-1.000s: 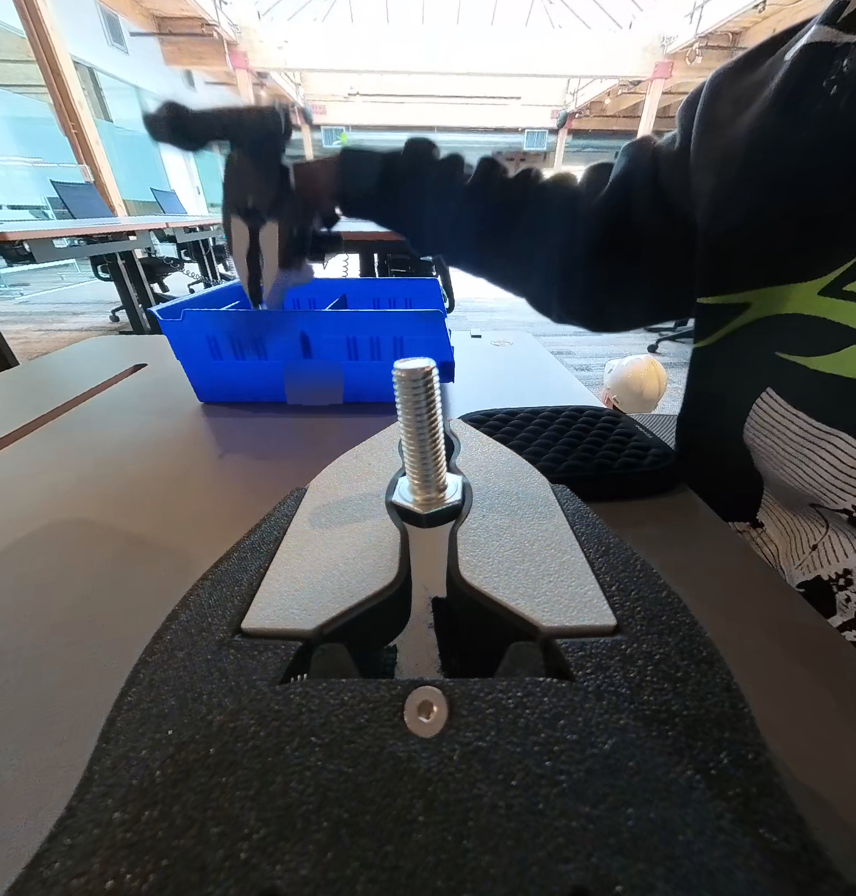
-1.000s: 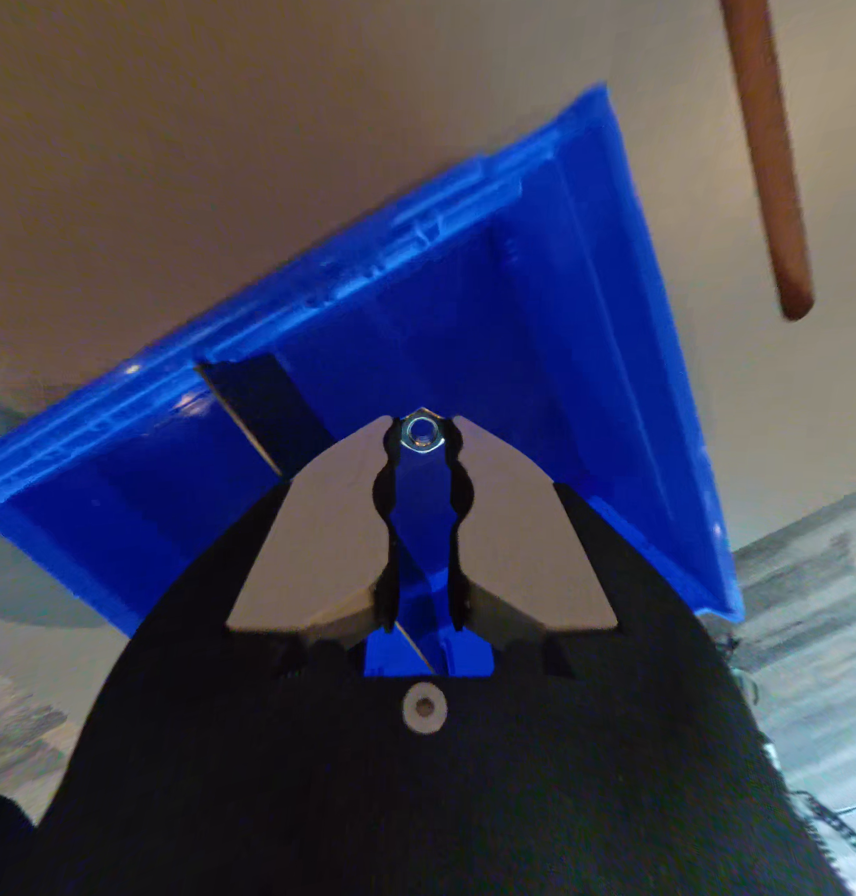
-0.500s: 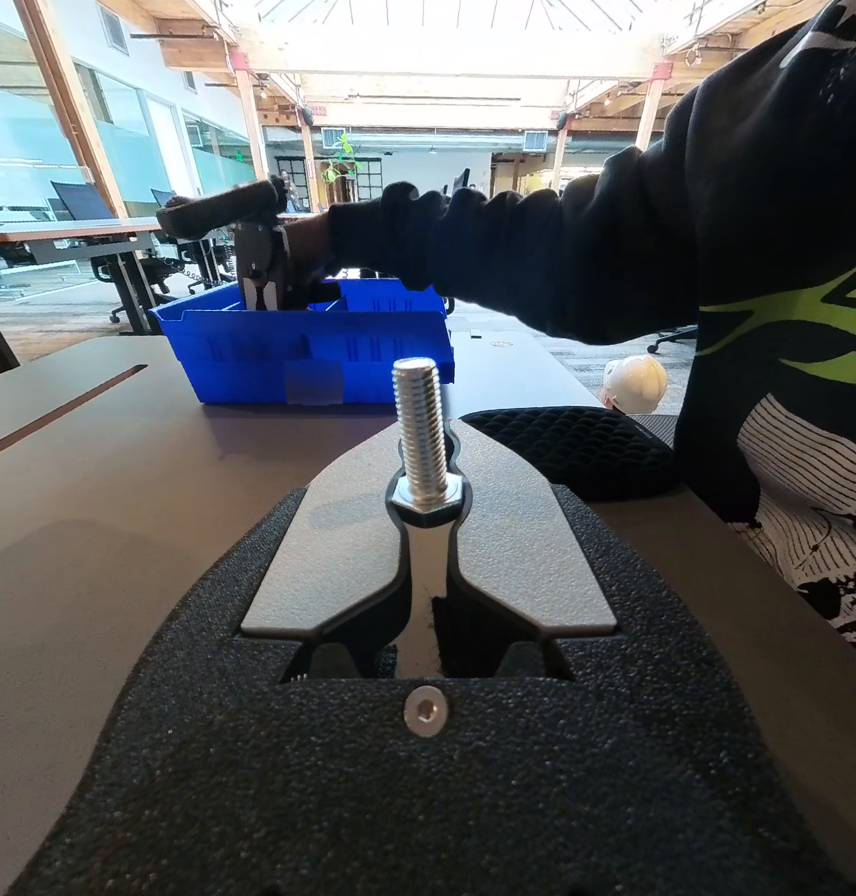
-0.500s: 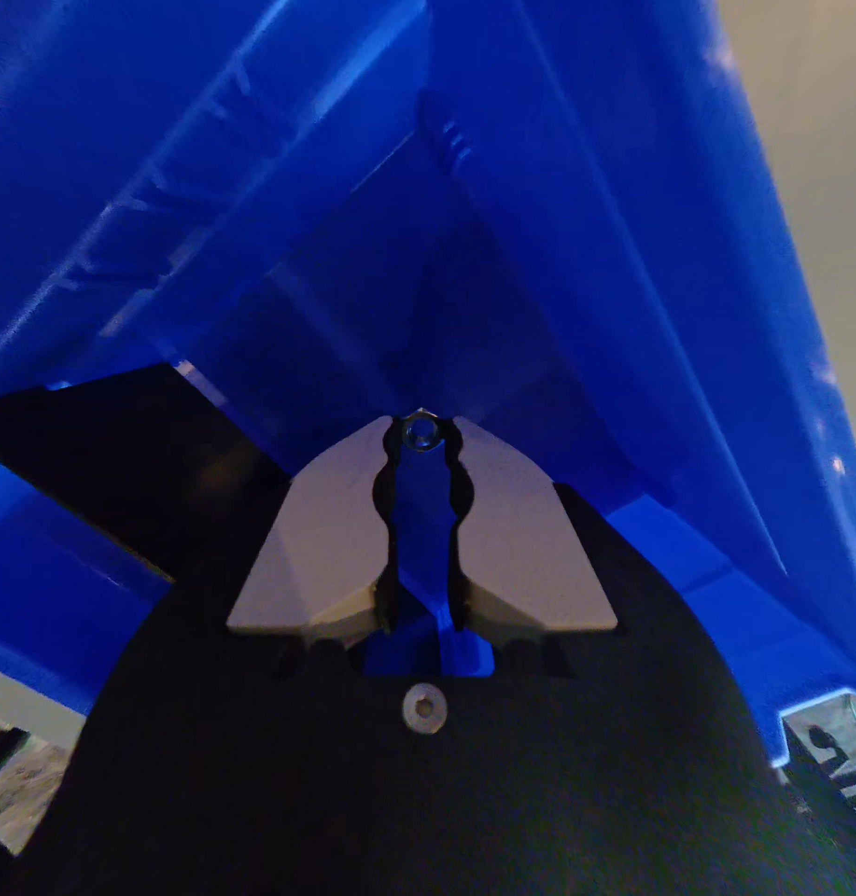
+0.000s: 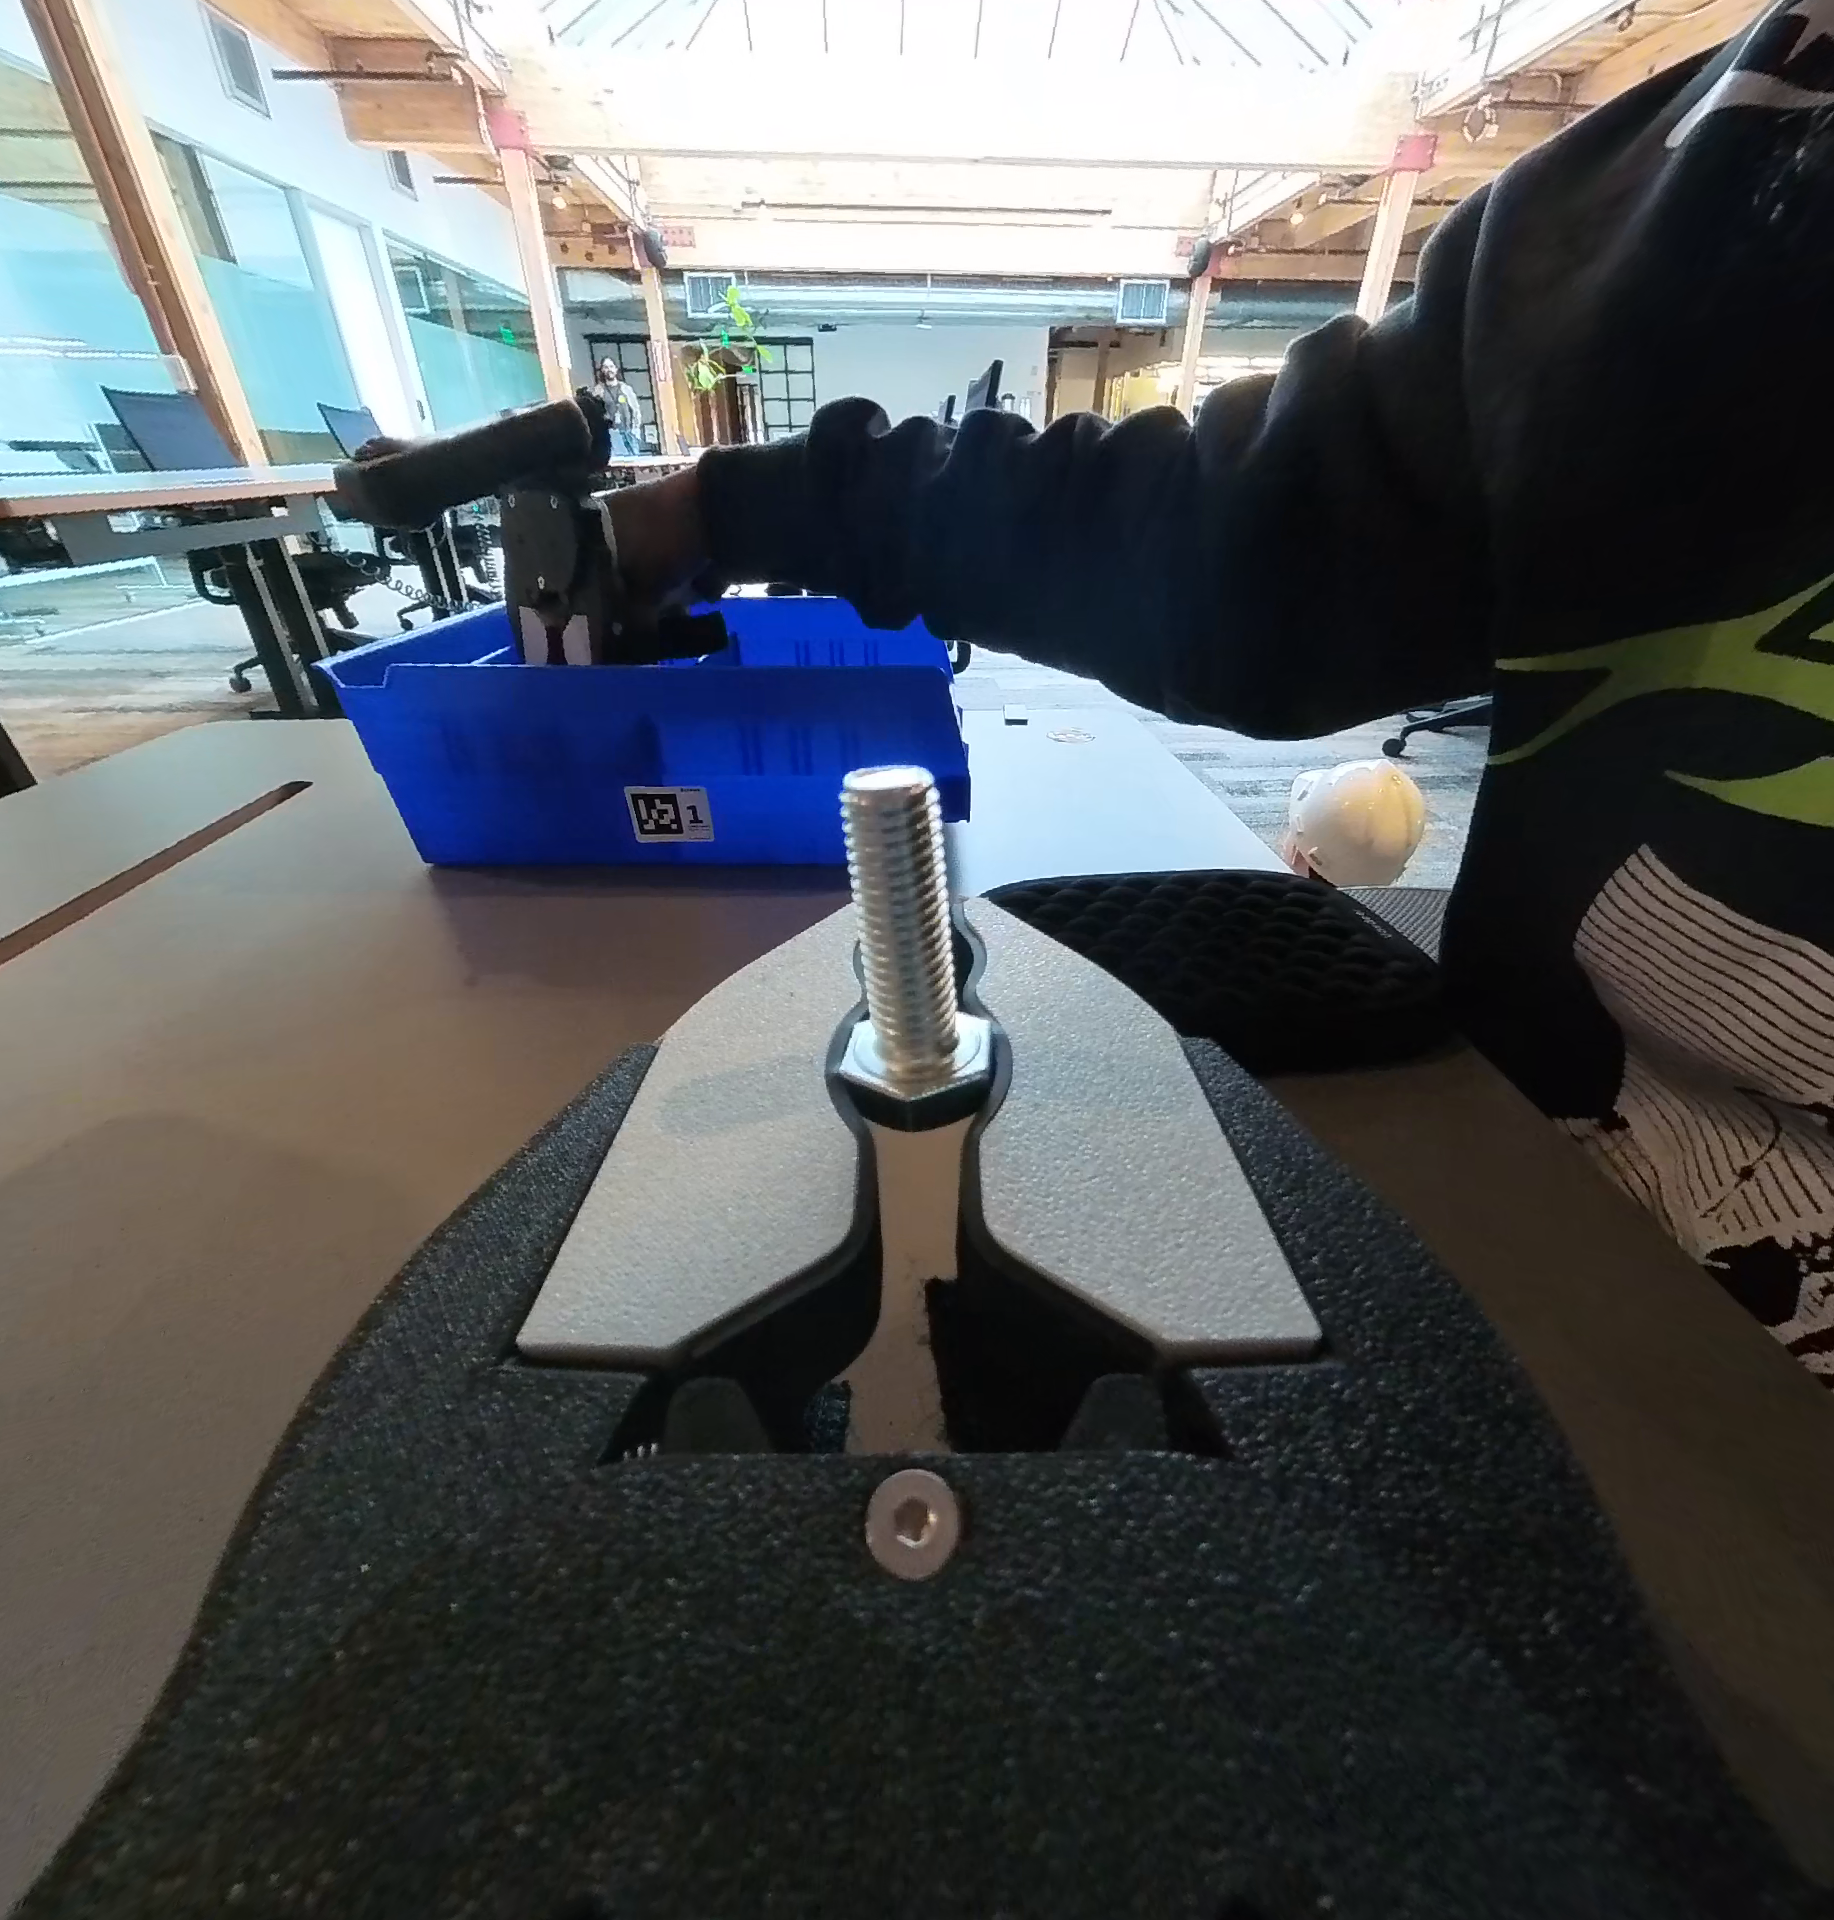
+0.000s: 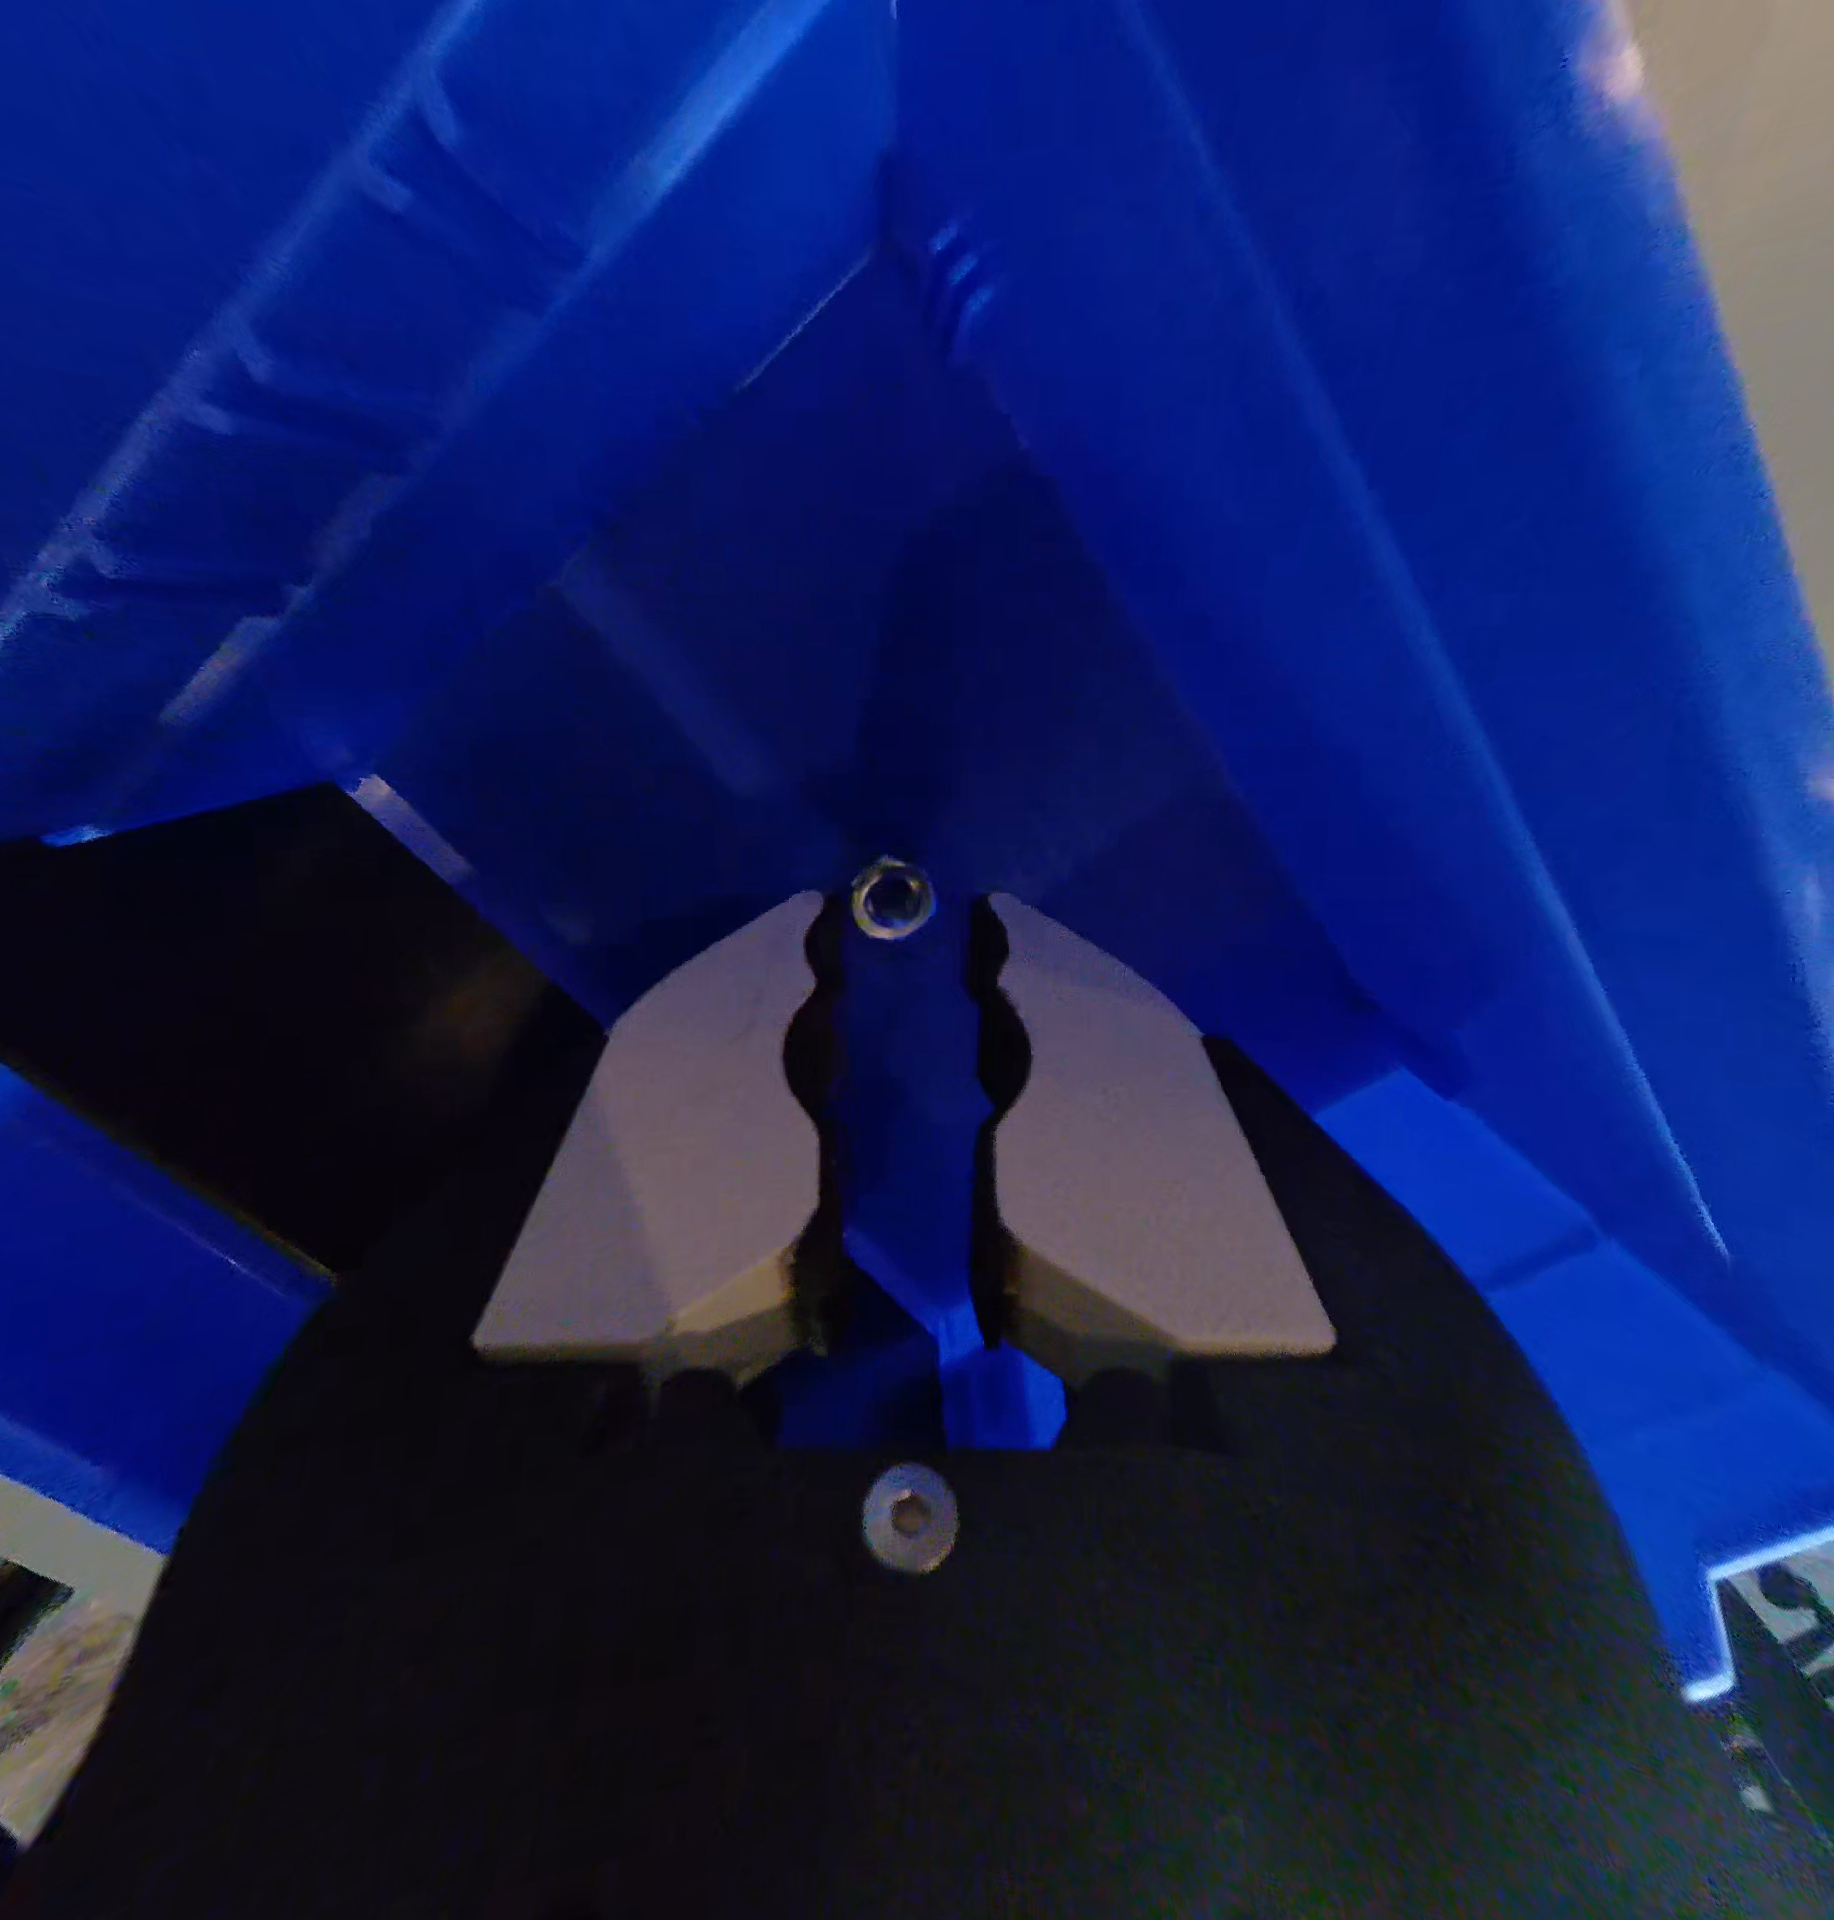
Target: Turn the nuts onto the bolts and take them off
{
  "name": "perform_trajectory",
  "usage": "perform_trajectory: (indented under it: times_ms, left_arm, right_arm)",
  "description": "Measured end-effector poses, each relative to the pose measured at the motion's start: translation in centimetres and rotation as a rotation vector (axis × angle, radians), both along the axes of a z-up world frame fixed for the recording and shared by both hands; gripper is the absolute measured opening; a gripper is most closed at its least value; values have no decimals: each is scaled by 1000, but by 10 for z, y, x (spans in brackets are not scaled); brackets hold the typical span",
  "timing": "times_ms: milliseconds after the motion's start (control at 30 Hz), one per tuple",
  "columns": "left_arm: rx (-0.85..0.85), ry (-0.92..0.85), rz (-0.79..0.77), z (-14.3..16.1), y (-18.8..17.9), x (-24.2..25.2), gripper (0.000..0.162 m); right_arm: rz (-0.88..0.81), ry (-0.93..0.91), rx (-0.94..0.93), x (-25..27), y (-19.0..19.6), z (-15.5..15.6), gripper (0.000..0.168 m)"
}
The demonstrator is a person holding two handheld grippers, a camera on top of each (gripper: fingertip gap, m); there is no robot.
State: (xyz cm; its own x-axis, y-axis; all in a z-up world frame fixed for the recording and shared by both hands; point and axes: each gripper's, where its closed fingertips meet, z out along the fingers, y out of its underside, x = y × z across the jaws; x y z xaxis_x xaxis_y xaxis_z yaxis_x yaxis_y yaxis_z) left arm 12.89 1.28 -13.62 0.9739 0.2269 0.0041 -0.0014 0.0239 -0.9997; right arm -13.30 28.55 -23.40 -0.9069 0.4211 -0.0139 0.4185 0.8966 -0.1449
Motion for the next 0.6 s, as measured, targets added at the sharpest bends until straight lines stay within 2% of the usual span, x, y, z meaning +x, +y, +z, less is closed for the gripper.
perform_trajectory:
  times_ms: [33, 167, 300, 433, 600]
  left_arm:
    - [0, 0, 0, 0, 0, 0, 10]
    - [0, -2, -1, 0, 0, 0, 10]
    - [5, -8, -4, 0, 0, -1, 10]
    - [4, -9, -6, -1, 0, -1, 10]
    - [5, -6, -8, 0, 1, 0, 10]
  right_arm:
    - [-1, 4, -2, 0, 0, 1, 23]
    - [10, 41, 1, -1, -3, 15, 23]
    - [75, 128, 2, 7, -23, 50, 23]
    - [237, 235, -74, 35, -81, 102, 26]
    - [603, 281, -218, 117, -184, 149, 26]
